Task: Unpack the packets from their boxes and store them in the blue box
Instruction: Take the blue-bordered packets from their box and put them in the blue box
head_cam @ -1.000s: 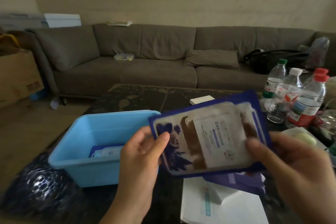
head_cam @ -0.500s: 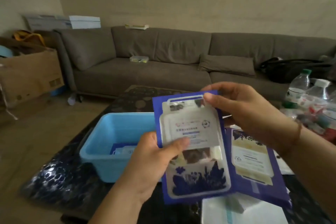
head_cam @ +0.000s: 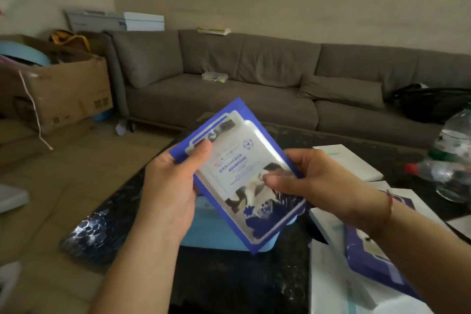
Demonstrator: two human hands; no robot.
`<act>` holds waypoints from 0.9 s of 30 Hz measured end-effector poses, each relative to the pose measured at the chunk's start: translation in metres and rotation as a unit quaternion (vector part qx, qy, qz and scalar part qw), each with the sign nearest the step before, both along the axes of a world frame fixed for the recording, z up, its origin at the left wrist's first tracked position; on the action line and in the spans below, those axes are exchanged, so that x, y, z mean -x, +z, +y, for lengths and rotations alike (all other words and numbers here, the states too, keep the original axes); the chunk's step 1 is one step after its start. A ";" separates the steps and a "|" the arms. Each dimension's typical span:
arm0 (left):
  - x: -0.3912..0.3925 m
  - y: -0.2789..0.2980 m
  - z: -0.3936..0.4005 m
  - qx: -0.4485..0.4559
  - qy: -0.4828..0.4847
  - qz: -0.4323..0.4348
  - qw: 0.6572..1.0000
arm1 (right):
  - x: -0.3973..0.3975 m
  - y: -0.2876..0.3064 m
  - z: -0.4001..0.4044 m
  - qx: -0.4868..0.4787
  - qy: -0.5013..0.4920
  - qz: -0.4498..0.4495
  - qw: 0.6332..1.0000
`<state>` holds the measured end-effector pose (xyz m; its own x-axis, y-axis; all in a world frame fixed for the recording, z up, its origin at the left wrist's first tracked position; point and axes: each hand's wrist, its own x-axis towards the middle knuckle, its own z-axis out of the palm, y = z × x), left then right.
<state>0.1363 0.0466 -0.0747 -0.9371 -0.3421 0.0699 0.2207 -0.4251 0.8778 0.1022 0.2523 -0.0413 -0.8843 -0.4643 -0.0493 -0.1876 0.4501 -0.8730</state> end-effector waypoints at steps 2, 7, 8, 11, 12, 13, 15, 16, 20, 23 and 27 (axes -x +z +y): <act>0.002 -0.001 -0.004 -0.040 0.002 0.006 0.999 | 0.009 0.005 -0.013 -0.015 0.001 0.048 0.999; 0.003 -0.005 -0.036 -0.051 0.112 -0.003 0.992 | 0.041 0.020 -0.033 -0.056 -0.044 0.163 0.984; 0.003 -0.005 -0.044 -0.043 0.144 -0.008 0.989 | 0.047 0.022 -0.035 -0.060 -0.049 0.173 0.982; 0.003 -0.008 -0.066 -0.015 0.198 -0.045 0.979 | 0.062 0.021 -0.045 -0.114 -0.026 0.179 0.977; 0.003 -0.009 -0.071 -0.015 0.201 -0.055 0.978 | 0.067 0.018 -0.050 -0.157 -0.005 0.179 0.971; 0.002 -0.009 -0.074 -0.019 0.199 -0.060 0.978 | 0.071 0.012 -0.056 -0.206 0.020 0.173 0.963; 0.002 -0.009 -0.076 -0.027 0.194 -0.065 0.979 | 0.076 -0.002 -0.069 -0.278 0.066 0.150 0.947; 0.002 -0.009 -0.077 -0.027 0.192 -0.064 0.979 | 0.076 -0.009 -0.074 -0.293 0.081 0.134 0.943; 0.002 -0.011 -0.076 -0.019 0.179 -0.055 0.982 | 0.080 -0.032 -0.091 -0.360 0.118 0.098 0.920; 0.003 -0.010 -0.074 -0.011 0.169 -0.055 0.984 | 0.086 -0.043 -0.097 -0.385 0.126 0.060 0.912; 0.004 -0.010 -0.072 -0.005 0.163 -0.056 0.985 | 0.087 -0.049 -0.101 -0.414 0.119 0.116 0.895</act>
